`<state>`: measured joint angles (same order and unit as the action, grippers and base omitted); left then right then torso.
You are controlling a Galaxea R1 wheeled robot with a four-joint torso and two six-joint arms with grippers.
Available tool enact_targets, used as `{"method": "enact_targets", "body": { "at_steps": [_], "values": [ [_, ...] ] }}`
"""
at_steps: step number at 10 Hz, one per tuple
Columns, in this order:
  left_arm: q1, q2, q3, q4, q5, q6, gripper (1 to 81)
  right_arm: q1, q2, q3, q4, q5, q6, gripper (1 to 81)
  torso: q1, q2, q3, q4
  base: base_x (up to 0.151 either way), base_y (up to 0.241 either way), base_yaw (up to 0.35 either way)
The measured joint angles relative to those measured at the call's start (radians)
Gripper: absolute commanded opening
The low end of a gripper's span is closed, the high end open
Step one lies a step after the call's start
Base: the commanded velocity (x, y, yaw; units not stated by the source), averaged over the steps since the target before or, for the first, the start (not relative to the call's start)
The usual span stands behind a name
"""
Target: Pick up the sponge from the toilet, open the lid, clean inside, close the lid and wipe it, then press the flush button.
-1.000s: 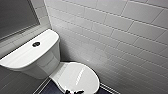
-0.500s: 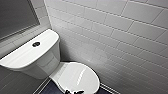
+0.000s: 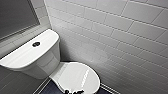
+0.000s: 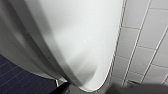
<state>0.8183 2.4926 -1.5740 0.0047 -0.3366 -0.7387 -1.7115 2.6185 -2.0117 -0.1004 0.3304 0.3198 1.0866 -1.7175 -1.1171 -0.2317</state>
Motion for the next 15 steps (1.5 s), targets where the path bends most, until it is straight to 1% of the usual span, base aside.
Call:
{"method": "enact_targets", "body": {
  "at_steps": [5,7,11,12,15],
  "values": [
    [-0.025,-0.024,0.040,0.001,0.003,-0.002,81.1,0.000,0.000,0.000,0.000,-0.001,0.000,1.0,0.000,0.000,0.000,0.000,0.000,0.000,0.000],
    [-0.042,-0.029,0.045,0.000,-0.014,-0.007,81.1,0.000,0.000,0.000,0.000,-0.002,0.000,1.0,0.000,0.000,0.000,0.000,0.000,0.000,0.000],
    [-0.041,-0.036,0.053,0.000,-0.017,-0.010,81.1,0.000,0.000,0.000,0.000,-0.002,0.000,1.0,0.000,0.000,0.004,0.000,0.000,0.000,0.000],
    [-0.039,-0.043,0.063,0.000,-0.016,-0.017,81.1,0.000,0.000,0.000,0.000,-0.002,0.000,1.0,0.000,0.000,0.021,0.000,0.000,0.000,0.000],
    [-0.025,-0.089,0.113,-0.001,-0.016,-0.018,81.1,-0.003,0.001,0.000,0.000,-0.008,-0.001,1.0,0.000,0.000,0.120,0.000,0.000,0.000,0.000]
  ]
}}
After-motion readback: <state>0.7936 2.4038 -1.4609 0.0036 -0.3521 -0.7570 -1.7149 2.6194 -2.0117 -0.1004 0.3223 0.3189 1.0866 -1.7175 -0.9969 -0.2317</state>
